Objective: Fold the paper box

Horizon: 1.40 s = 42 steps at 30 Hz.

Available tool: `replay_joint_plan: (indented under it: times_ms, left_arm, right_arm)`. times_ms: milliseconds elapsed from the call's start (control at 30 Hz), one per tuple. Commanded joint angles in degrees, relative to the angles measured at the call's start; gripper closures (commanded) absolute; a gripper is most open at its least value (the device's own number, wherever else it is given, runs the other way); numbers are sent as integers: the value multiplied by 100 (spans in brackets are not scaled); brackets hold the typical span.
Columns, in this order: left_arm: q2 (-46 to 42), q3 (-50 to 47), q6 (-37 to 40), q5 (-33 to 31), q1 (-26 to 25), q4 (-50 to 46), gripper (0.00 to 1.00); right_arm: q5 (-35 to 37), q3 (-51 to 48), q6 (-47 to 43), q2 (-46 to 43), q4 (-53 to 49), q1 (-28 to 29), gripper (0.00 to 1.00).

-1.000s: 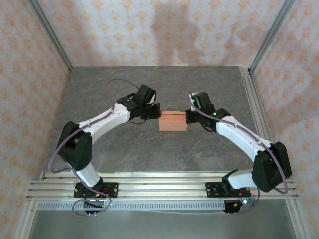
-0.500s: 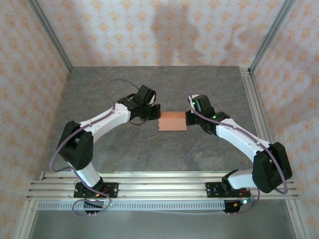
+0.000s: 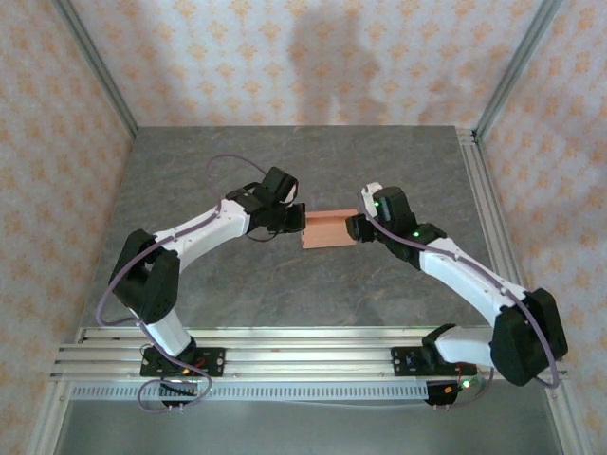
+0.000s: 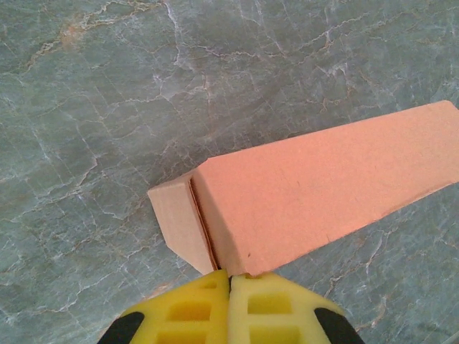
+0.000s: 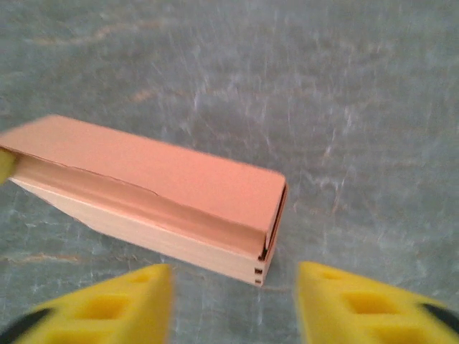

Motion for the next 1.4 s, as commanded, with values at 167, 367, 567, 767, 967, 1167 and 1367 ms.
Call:
replay_joint_plan:
  times_ms: [167, 367, 567, 767, 967, 1167, 1367]
  left_arm:
    - [57, -210, 155, -146, -42, -169, 100]
    - [32, -264, 129, -152, -51, -79, 100]
    - [-100, -312, 155, -117, -65, -35, 94]
    - [-359, -402, 388, 53, -66, 54, 50]
    - [-622, -624, 680, 549, -60, 398, 27]
    - [-693, -820, 87, 846, 58, 1331, 21]
    - [-121, -564, -706, 648, 427, 1421, 48]
  right_arm:
    - [746, 184, 1316, 403, 783, 6, 29]
    - [562, 172, 1514, 1019, 796, -8, 35]
    - [379, -251, 1701, 1138, 1228, -9, 39]
    - [403, -245, 1737, 1248, 1164, -11, 42]
    - [401, -236, 1752, 1392, 1113, -8, 43]
    - [396, -262, 1749, 1472, 1110, -9, 44]
    - [408, -288, 1781, 1405, 1078, -8, 44]
